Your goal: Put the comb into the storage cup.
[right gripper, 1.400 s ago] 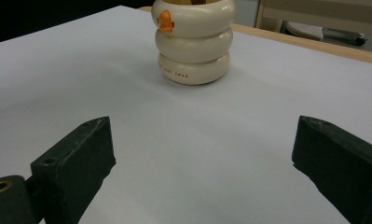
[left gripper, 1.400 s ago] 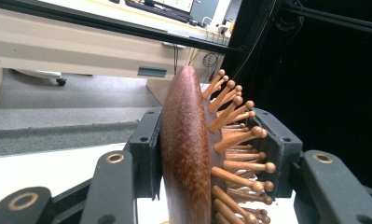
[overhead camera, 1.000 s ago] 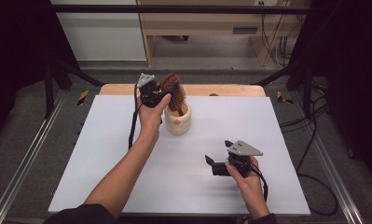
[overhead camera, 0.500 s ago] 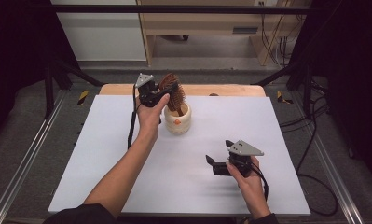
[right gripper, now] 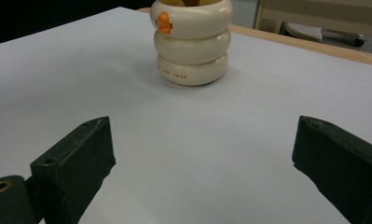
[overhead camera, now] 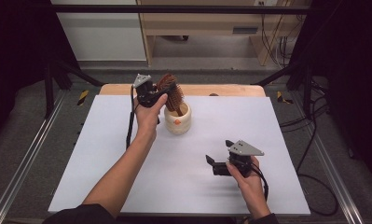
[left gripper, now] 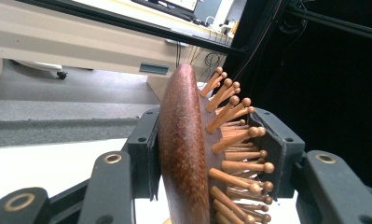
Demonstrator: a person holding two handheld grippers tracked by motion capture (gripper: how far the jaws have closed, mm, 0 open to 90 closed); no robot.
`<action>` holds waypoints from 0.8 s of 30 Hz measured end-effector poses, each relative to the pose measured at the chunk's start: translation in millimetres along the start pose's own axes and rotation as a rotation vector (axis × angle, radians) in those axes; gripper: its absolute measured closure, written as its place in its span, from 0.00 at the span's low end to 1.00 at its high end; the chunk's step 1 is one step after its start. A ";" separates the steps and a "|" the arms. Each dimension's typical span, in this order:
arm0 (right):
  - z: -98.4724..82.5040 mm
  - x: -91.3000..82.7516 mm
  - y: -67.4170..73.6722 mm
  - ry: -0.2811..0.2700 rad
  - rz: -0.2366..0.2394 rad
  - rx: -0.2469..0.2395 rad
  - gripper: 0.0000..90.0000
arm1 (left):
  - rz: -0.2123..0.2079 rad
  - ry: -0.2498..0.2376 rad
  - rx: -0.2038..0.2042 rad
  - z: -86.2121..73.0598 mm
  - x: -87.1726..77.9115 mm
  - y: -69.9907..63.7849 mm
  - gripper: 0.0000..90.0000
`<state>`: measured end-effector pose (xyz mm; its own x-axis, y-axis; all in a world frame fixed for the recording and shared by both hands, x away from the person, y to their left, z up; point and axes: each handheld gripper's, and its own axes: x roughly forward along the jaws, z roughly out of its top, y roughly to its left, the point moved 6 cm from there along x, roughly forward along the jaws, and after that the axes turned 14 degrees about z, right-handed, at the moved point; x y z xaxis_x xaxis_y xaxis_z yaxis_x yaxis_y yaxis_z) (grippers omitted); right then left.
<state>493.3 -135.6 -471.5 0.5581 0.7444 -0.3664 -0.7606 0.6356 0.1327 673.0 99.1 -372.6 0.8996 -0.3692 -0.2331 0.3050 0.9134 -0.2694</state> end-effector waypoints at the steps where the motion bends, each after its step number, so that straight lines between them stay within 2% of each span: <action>1: 0.0 0.0 0.0 0.000 0.000 0.001 0.07 | 0.000 0.000 0.000 0.0 0.0 0.3 0.53; 18: -0.4 0.8 0.2 0.002 0.002 0.001 0.06 | 0.013 0.007 -0.014 -1.4 0.9 8.1 0.51; 24: -0.6 1.2 0.6 0.004 0.005 0.001 0.06 | 0.018 0.007 -0.032 -2.2 1.3 12.2 0.51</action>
<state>493.3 -134.5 -472.5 0.5526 0.7470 -0.3696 -0.7631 0.6318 0.1360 677.1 109.4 -378.2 0.9026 -0.3539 -0.2452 0.2782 0.9141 -0.2951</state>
